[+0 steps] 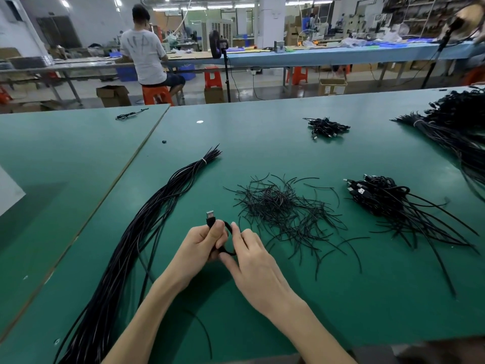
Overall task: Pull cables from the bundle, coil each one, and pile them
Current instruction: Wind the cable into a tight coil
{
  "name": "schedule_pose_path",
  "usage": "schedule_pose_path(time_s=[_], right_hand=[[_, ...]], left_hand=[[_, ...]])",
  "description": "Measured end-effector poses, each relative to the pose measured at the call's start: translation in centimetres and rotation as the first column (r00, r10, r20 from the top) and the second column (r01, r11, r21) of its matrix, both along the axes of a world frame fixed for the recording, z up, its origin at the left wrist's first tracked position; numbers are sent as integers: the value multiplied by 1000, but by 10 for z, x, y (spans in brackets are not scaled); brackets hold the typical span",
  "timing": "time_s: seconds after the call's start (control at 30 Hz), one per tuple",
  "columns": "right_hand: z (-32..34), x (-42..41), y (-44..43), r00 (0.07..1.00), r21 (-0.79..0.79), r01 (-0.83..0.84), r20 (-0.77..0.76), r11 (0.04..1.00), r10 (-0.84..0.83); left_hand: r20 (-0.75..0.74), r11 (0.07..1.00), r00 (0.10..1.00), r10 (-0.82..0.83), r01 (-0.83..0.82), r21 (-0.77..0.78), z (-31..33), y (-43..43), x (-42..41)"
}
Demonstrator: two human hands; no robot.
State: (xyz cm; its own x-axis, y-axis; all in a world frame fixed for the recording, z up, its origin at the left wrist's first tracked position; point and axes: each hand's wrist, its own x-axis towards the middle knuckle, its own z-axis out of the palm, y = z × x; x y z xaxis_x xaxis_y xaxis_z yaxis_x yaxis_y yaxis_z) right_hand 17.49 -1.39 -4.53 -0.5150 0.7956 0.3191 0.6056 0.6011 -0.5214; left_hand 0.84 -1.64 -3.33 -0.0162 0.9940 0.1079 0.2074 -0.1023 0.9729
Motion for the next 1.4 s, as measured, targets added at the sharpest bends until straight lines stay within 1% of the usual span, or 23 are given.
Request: schedule_pose_path(time_s=[0.33,0.47,0.63,0.73,0.8,0.9,1.03,1.1,1.17,1.27,1.4], right_hand=[[-3,1,0,999,34,-50,-6,998,50],[-3,2,1,994,-10,-61,-93,998,60],[-4,3,3,986,-38,-68,-156,997,61],[-5,4,4,983,-40,-74,-170,996,66],[-5,4,4,981,-41,-79,-180,996,71],[-5,3,4,978,-31,-79,-197,996,71],[-7,2,4,981,-13,-65,-184,998,62],[-6,2,2,982,-8,-83,-172,996,81],[-6,3,3,981,-1,-87,-173,996,85],[-4,4,4,983,-1,-73,-168,997,71],[-5,4,3,990,-23,-55,-130,998,51]], left_hand=[[35,998,999,3,-1,-70,2,-1,-1],[130,990,990,-46,63,-129,2,-2,-4],[226,981,964,-141,166,-99,1,-5,-12],[248,988,963,-104,128,-82,0,-3,-11],[273,992,961,-46,76,-102,-1,-1,-11],[293,991,956,-9,48,-124,-1,-1,-12],[315,990,949,0,44,-134,2,-1,-15],[366,985,931,-3,65,-157,4,-1,-15],[387,982,921,-39,108,-158,3,-1,-15],[369,980,924,-95,153,-131,2,-3,-16],[341,986,937,-77,123,-115,3,-3,-12]])
